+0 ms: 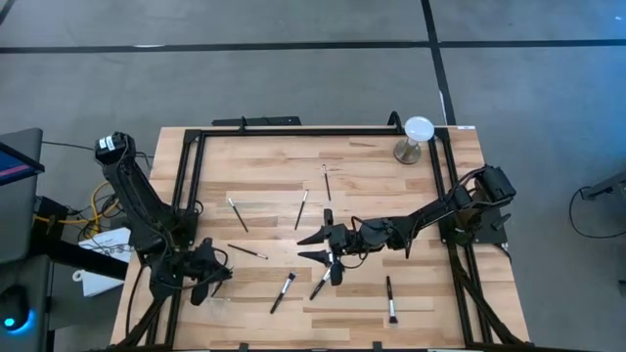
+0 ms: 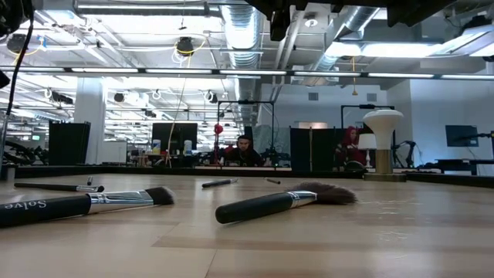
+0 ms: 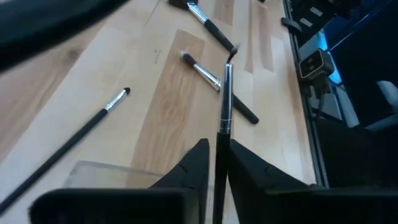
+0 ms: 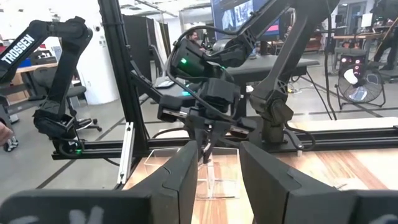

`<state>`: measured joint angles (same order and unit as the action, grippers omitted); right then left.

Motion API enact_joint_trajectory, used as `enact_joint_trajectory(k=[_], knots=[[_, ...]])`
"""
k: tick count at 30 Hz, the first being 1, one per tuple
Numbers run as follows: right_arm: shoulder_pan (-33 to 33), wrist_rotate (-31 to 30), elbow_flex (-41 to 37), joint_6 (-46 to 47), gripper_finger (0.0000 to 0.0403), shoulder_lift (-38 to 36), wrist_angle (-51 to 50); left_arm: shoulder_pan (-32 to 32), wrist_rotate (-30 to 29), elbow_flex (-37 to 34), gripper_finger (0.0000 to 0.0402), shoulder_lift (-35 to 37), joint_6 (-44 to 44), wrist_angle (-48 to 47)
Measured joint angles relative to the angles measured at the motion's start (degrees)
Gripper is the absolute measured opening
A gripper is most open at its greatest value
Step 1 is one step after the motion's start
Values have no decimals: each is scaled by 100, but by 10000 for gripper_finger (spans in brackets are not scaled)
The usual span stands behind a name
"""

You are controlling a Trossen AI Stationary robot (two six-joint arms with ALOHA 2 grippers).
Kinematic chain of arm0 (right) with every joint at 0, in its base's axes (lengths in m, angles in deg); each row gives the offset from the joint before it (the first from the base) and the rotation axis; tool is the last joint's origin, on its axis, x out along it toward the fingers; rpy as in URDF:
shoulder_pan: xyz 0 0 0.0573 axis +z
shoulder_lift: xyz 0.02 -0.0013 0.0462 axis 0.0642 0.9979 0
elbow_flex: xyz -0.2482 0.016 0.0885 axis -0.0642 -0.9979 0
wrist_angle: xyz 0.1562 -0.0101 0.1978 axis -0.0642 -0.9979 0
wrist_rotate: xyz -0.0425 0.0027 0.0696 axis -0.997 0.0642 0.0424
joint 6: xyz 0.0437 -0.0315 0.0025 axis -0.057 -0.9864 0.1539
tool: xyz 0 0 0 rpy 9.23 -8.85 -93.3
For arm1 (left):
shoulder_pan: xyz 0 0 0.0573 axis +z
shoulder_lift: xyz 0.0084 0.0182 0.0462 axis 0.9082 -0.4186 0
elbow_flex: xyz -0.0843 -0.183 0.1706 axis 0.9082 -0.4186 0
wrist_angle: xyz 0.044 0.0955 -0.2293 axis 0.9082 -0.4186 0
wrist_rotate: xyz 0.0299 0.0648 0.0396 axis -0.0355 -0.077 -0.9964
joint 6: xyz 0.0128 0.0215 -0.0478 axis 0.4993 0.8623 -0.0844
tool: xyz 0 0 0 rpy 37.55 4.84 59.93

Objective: Put items in baskets/containers
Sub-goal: Put the liner brush into the transparent organizer, then put the eyeshadow brush into the transparent organizer

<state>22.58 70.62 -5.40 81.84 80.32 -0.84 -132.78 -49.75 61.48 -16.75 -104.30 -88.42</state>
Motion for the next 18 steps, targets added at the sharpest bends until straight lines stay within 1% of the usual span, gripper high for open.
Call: enact_joint_trajectory(k=[4,10,14,18], knots=[[0,1,0,-2,113,2,0,0,141,0,90,2,-20,79],[6,0,0,-4,113,2,0,1,142,0,142,10,-21,295],[9,2,-2,-4,113,4,53,93,105,29,163,219,45,367],[9,0,12,-4,113,6,90,304,83,204,168,610,650,418]])
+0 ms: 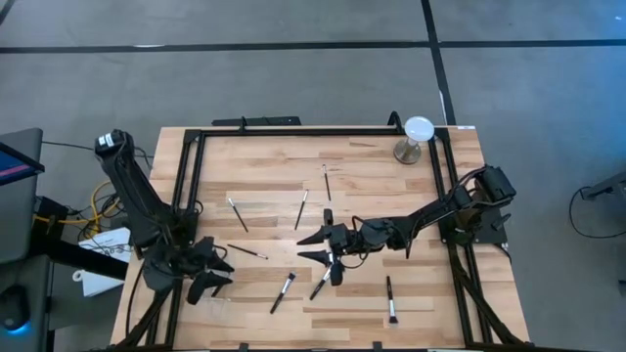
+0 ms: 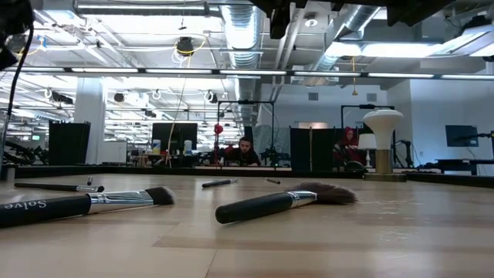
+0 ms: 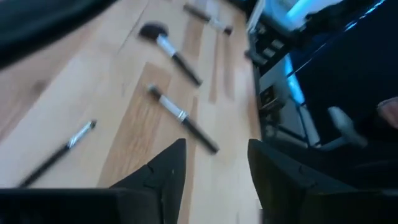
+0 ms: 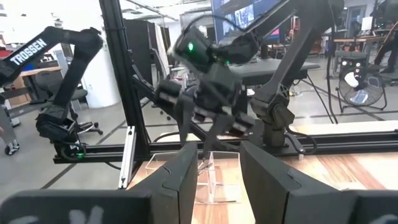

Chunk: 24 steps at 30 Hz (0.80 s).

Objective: Put items in baskets/containers
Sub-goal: Put the eyeshadow brush into the transparent organizer

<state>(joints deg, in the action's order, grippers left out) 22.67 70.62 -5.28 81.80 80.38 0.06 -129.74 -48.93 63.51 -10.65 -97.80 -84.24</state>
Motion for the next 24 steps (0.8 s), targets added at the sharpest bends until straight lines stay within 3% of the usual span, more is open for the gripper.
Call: enact_joint_trajectory(k=[5,10,12,18,24], knots=[[33,1,63,-52,113,-20,-16,516,-12,322,161,411,1189,23],[100,-25,69,-31,113,-405,-506,1545,-82,569,150,208,1983,25],[175,-326,71,11,113,-659,-1026,2039,81,645,147,-4,2037,40],[497,-2148,76,918,113,-1400,-3590,3318,889,1009,142,-1001,2215,76],[673,-2465,76,2048,113,-1742,-5252,4298,1255,1643,133,-2089,2830,111]])
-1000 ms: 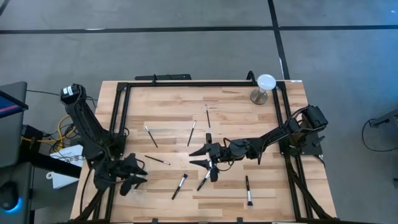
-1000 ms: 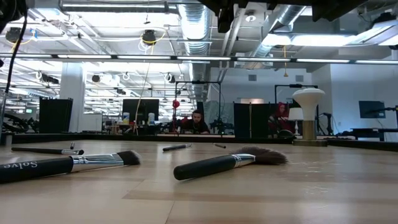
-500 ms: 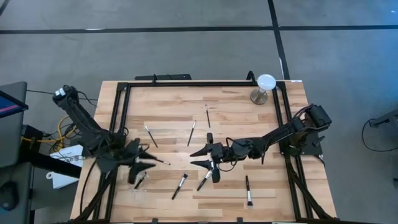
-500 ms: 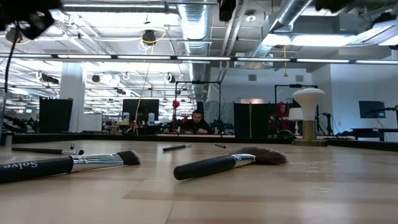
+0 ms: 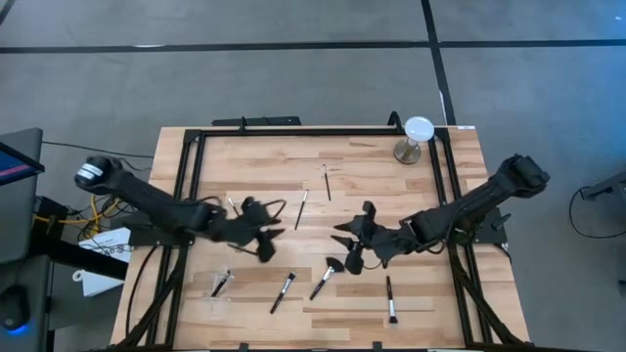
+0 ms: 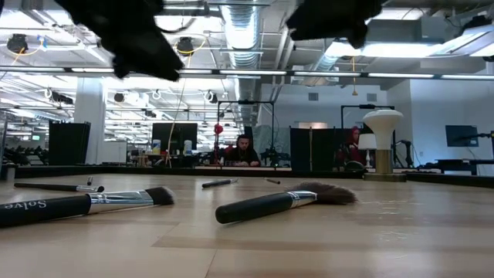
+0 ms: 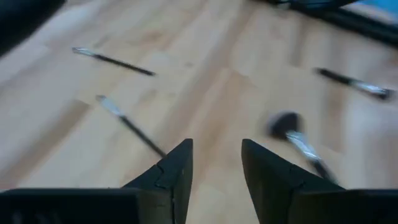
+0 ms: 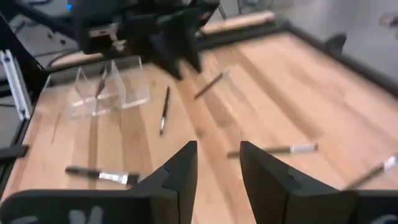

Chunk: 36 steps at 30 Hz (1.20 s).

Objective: Put items in baskets/containers
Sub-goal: Put the eyeshadow brush into the transparent organizer

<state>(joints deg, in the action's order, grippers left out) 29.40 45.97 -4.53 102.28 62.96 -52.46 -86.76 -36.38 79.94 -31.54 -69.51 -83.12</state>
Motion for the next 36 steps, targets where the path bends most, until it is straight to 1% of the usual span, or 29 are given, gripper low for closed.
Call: enact_joint_trajectory(k=[2,4,7,11,15,18,22,26,29,31,36], knots=[[99,5,0,246,113,-21,-228,386,74,203,128,-313,149,0],[190,12,-2,372,113,-21,-347,798,317,394,123,-604,298,-4],[338,77,-2,641,113,-9,-534,1249,649,737,114,-1058,607,-6],[574,179,-4,1063,113,27,-853,1504,737,1205,101,-1585,989,17],[777,166,-9,1374,113,27,-1135,1708,815,1460,99,-1978,1009,-20],[865,57,-7,1387,113,27,-1176,1907,977,1566,108,-2258,984,10],[784,-75,-7,1215,113,27,-1178,2169,1060,1620,132,-2630,926,-26],[609,-75,-7,1160,113,27,-1253,2479,1066,1622,159,-2831,873,-82],[549,-64,-7,1160,113,27,-1321,2728,1229,1622,175,-2921,872,-65],[552,-57,-7,1160,113,27,-1311,2838,1359,1622,182,-3008,870,-63],[616,-62,-7,1200,113,27,-1312,2890,1413,1622,181,-3388,883,-45]])
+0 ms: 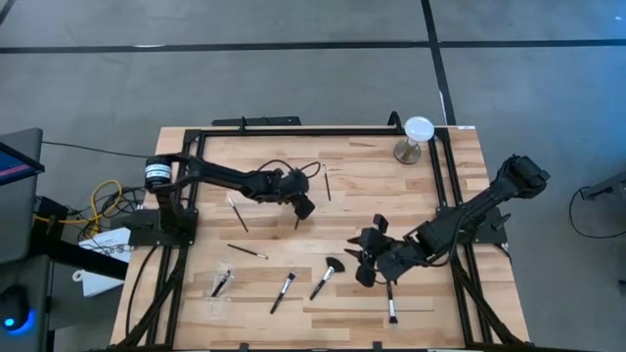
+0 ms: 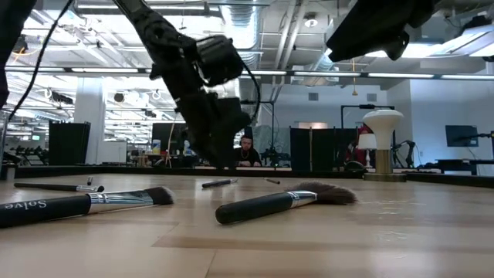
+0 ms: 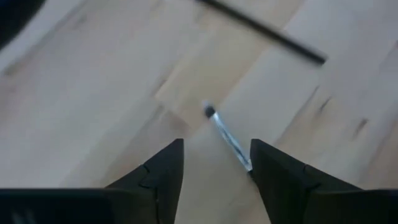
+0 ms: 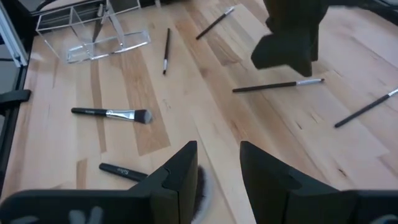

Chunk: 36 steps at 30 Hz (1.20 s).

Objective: Put items in baskets/containers
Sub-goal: Put the eyeshadow brush into the transparent organizer

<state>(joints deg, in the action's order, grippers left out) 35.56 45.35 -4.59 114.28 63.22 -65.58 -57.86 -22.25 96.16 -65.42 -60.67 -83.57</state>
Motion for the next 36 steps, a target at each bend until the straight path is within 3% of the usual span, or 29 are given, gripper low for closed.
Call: enact_joint_trajectory(k=[25,30,36], knots=[[-2,-24,0,66,113,0,9,-103,40,-84,119,-158,-42,-225],[-2,-24,0,112,113,0,7,-107,82,-164,86,-151,30,-239],[-2,-24,0,114,113,0,7,-111,198,-168,19,-150,151,-268]])
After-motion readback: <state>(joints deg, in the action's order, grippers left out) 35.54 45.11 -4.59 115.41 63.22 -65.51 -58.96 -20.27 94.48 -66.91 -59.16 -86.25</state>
